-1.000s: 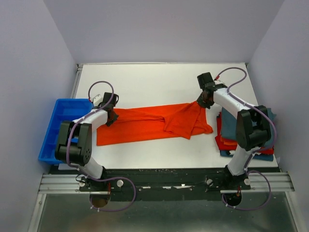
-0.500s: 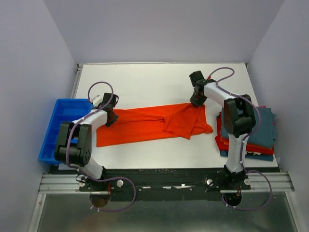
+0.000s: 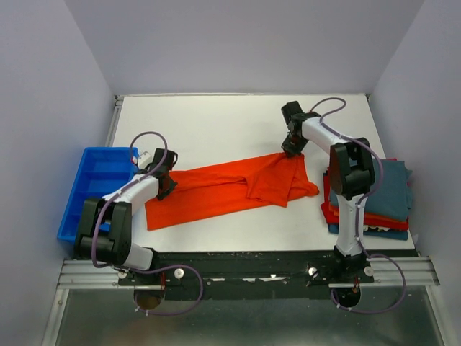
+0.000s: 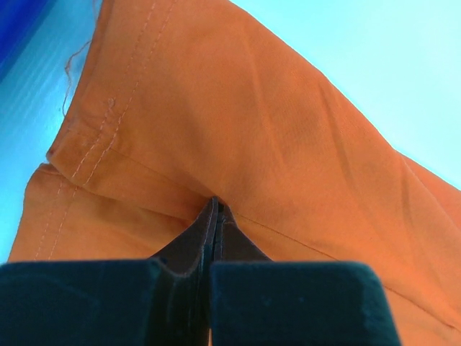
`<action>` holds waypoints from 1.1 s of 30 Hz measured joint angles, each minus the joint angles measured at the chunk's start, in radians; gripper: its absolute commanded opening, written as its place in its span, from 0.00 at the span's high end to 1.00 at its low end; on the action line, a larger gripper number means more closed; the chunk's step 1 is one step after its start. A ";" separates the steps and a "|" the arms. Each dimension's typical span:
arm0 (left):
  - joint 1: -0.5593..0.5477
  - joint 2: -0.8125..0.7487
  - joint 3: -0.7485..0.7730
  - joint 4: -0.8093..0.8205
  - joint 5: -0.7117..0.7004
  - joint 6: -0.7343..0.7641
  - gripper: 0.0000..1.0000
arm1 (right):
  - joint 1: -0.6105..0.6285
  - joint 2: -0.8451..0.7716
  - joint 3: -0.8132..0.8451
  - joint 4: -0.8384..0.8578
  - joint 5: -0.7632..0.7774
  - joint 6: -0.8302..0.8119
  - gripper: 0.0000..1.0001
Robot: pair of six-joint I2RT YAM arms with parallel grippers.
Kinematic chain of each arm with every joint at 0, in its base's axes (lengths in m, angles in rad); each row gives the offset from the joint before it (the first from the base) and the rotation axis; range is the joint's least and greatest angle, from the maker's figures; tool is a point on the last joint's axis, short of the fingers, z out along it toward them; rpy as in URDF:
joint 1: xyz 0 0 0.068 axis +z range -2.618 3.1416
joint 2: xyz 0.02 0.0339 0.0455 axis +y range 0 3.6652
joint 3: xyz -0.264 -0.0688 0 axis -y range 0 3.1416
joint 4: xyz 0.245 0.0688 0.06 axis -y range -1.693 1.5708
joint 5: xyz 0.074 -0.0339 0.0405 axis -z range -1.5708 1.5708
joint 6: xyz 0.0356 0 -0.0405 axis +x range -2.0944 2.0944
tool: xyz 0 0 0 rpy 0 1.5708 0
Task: Fold and stack the t-shirts
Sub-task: Rotate the tshirt 90 degrees
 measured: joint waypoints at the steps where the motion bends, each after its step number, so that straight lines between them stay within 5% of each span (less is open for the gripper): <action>1: -0.008 -0.011 -0.007 -0.012 0.000 -0.005 0.99 | 0.003 0.014 0.024 -0.014 0.000 -0.001 0.99; 10: -0.090 -0.110 -0.080 -0.079 -0.002 -0.064 0.99 | 0.064 0.202 0.340 -0.094 -0.018 -0.010 0.99; 20: -0.421 -0.194 -0.143 -0.123 -0.032 -0.295 0.95 | 0.104 0.342 0.580 -0.092 -0.089 -0.010 0.99; 22: -0.462 -0.201 -0.148 -0.131 -0.031 -0.343 0.89 | 0.107 0.351 0.596 -0.068 -0.106 -0.019 0.99; 26: -0.519 -0.217 -0.132 -0.196 -0.043 -0.403 0.73 | 0.107 0.333 0.570 0.031 -0.151 -0.057 0.81; 30: -0.512 -0.245 -0.024 -0.296 -0.101 -0.370 0.77 | 0.106 0.242 0.438 0.156 -0.195 -0.106 0.72; 33: -0.464 -0.286 0.079 -0.263 -0.125 -0.249 0.54 | 0.106 0.150 0.356 0.222 -0.206 -0.130 0.68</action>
